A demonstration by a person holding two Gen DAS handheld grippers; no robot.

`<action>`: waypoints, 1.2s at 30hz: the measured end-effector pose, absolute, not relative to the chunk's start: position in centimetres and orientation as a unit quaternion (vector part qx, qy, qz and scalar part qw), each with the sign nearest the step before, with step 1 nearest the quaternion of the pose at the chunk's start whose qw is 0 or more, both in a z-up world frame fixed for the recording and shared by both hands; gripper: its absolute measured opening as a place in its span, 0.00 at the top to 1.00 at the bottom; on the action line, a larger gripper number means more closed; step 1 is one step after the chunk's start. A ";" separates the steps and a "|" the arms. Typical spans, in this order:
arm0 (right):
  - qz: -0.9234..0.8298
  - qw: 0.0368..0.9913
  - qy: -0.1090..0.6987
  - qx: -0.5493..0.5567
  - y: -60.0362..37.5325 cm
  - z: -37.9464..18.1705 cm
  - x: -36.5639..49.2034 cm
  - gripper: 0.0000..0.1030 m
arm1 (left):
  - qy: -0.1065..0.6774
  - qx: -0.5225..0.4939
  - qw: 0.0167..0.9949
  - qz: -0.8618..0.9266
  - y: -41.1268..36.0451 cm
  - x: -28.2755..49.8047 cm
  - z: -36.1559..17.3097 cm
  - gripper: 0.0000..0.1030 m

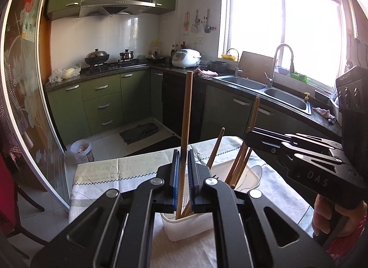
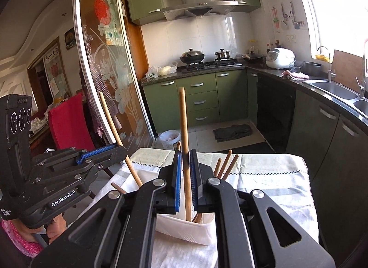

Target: Organize utensils

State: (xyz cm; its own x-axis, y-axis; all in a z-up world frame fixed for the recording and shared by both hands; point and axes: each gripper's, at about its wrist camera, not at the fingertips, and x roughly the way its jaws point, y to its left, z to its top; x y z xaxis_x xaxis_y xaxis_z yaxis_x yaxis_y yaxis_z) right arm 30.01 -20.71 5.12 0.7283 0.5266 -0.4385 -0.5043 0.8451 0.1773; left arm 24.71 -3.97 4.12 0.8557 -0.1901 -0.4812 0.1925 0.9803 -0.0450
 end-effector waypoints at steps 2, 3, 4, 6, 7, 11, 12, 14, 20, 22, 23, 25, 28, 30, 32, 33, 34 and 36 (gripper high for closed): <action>0.279 0.930 0.238 0.023 -20.9 5.3 29.4 0.91 | 0.251 -0.001 0.963 -0.100 -3.8 24.4 4.1 0.88; 0.280 0.930 0.236 0.025 -21.1 5.4 29.1 0.91 | 0.250 -0.002 0.963 -0.099 -3.7 24.1 4.1 0.85; 0.281 0.931 0.233 0.026 -21.4 5.6 28.7 0.91 | 0.247 -0.002 0.964 -0.097 -3.6 23.8 4.2 0.79; 0.284 0.932 0.226 0.027 -22.0 6.0 27.7 0.91 | 0.240 -0.002 0.966 -0.094 -3.3 23.0 4.5 0.72; 0.285 0.932 0.222 0.027 -22.2 6.2 27.1 0.90 | 0.238 -0.001 0.967 -0.093 -3.3 22.6 4.6 0.69; 0.285 0.934 0.212 0.028 -23.4 6.7 24.0 0.82 | 0.227 -0.004 0.970 -0.088 -2.9 20.3 5.5 0.59; 0.284 0.935 0.210 0.030 -23.9 6.7 23.2 0.82 | 0.223 -0.007 0.971 -0.087 -2.8 19.6 5.6 0.57; 0.279 0.937 0.207 0.035 -25.0 6.5 21.1 0.82 | 0.217 -0.013 0.972 -0.086 -2.6 18.0 6.0 0.52; 0.264 0.938 0.215 0.059 -29.0 4.7 15.3 0.76 | 0.193 -0.011 0.978 -0.075 -2.8 11.7 5.6 0.39; 0.257 0.939 0.220 0.059 -29.9 3.8 13.2 0.71 | 0.189 -0.008 0.979 -0.071 -3.1 9.5 4.9 0.36; 0.253 0.940 0.220 0.056 -30.3 3.3 12.1 0.68 | 0.186 -0.007 0.980 -0.068 -3.3 8.4 4.6 0.34; 0.246 0.942 0.222 0.050 -31.0 2.5 10.0 0.64 | 0.181 -0.006 0.982 -0.059 -3.6 6.3 3.7 0.28; 0.244 0.943 0.224 0.046 -32.1 1.3 7.3 0.56 | 0.178 -0.005 0.983 -0.047 -4.2 3.5 2.7 0.22; 0.243 0.944 0.220 0.045 -32.6 0.8 5.5 0.52 | 0.174 -0.010 0.984 -0.037 -4.1 1.5 2.2 0.16; 0.247 0.943 0.217 0.044 -33.2 0.3 4.1 0.44 | 0.169 -0.016 0.985 -0.032 -4.0 -0.2 2.0 0.10; 0.251 0.943 0.215 0.043 -33.3 0.1 3.3 0.38 | 0.168 -0.017 0.985 -0.029 -4.2 -0.9 2.2 0.09; 0.255 0.943 0.211 0.042 -33.4 0.0 2.5 0.28 | 0.166 -0.018 0.986 -0.025 -4.0 -1.5 2.4 0.07; 0.257 0.945 0.196 0.042 -33.9 0.0 0.7 0.06 | 0.157 -0.024 0.987 -0.018 -3.8 -2.8 2.9 0.07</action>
State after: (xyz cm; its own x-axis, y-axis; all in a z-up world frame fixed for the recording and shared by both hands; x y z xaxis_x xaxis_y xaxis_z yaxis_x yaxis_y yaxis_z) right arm 0.74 -33.85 -0.02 0.7910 0.5031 -0.3482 -0.4701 0.8640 0.1804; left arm -2.77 -3.78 2.92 0.9500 -0.0423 -0.3094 0.0275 0.9983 -0.0521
